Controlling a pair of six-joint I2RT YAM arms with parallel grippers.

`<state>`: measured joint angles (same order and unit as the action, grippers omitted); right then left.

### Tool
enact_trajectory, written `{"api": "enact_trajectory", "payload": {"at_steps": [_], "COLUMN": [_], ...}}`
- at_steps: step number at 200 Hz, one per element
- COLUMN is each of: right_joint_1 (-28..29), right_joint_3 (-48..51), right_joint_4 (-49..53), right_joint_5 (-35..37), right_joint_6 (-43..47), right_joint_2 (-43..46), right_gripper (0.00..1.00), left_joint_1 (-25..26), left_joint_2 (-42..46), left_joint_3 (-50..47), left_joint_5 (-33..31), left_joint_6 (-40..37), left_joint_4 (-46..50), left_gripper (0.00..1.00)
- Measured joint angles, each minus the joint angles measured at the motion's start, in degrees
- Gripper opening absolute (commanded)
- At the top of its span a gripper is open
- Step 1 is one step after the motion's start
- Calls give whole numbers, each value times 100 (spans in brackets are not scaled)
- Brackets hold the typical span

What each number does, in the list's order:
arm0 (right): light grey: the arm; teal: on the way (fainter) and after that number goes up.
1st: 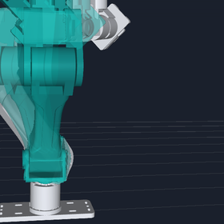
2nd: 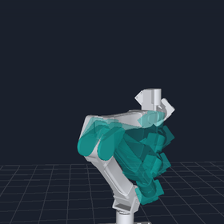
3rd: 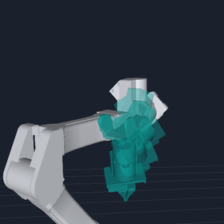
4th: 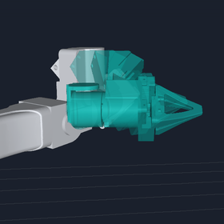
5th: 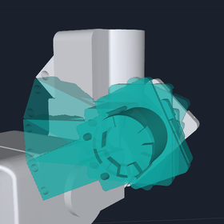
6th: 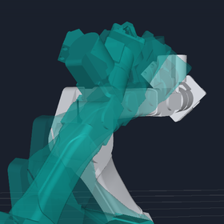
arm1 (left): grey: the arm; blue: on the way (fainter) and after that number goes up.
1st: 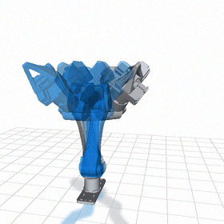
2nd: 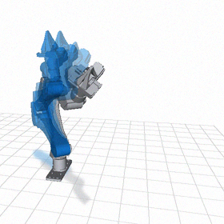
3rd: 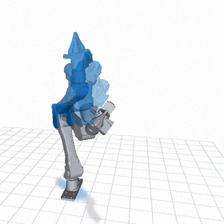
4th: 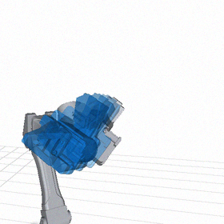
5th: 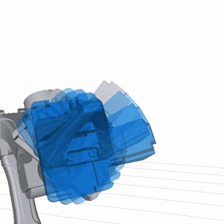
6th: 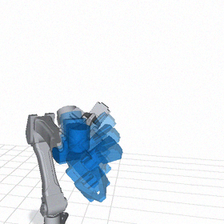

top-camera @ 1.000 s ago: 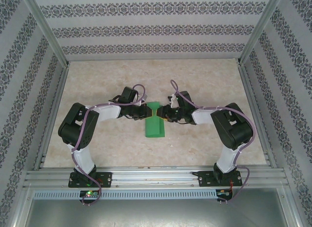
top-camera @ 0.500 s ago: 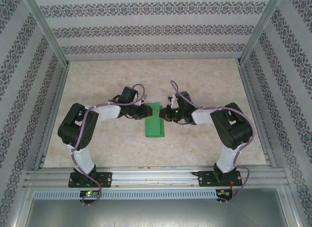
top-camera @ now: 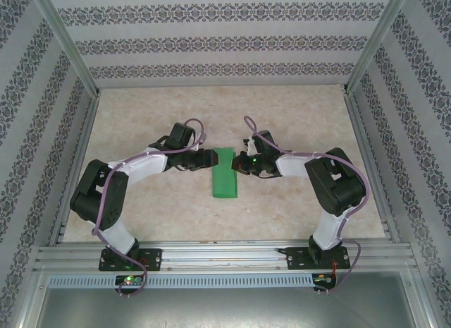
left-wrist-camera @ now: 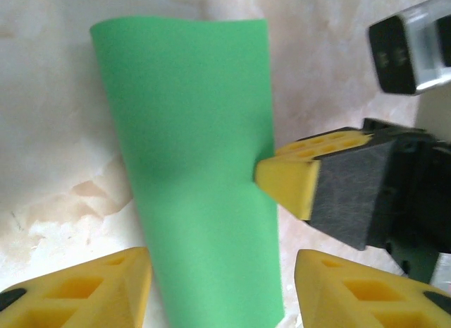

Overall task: Fold a paper plane with a square sheet of paper (fold left side to right side)
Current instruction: First fold in half a square sheet of paper at the center of the table.

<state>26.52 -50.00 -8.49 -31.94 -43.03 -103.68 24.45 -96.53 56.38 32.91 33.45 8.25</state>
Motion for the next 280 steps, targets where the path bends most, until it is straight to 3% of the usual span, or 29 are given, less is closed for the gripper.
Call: {"api": "enact_trajectory", "payload": {"at_steps": [66, 109, 162, 233, 280], "right_joint_1": [66, 63, 63, -11, -367], "right_joint_3": [-22, -22, -22, 28, 323], "right_joint_4": [245, 291, 317, 579, 726], "right_joint_5": [179, 229, 264, 494, 761], "right_joint_6": [140, 144, 153, 319, 437], "right_joint_2": [0, 0, 0, 372, 988], "right_gripper": [0, 1, 12, 39, 41], "left_joint_1": [111, 131, 133, 177, 297], "left_joint_2": [-656, -841, -935, -1036, -1137], "left_joint_3": [57, 129, 223, 402, 691], "left_joint_5": [9, 17, -142, -306, -601], "left_joint_6": [2, 48, 177, 323, 319], "left_joint_4": [-2, -9, 136, 402, 820], "left_gripper": [60, 54, 42, 41, 41]}}
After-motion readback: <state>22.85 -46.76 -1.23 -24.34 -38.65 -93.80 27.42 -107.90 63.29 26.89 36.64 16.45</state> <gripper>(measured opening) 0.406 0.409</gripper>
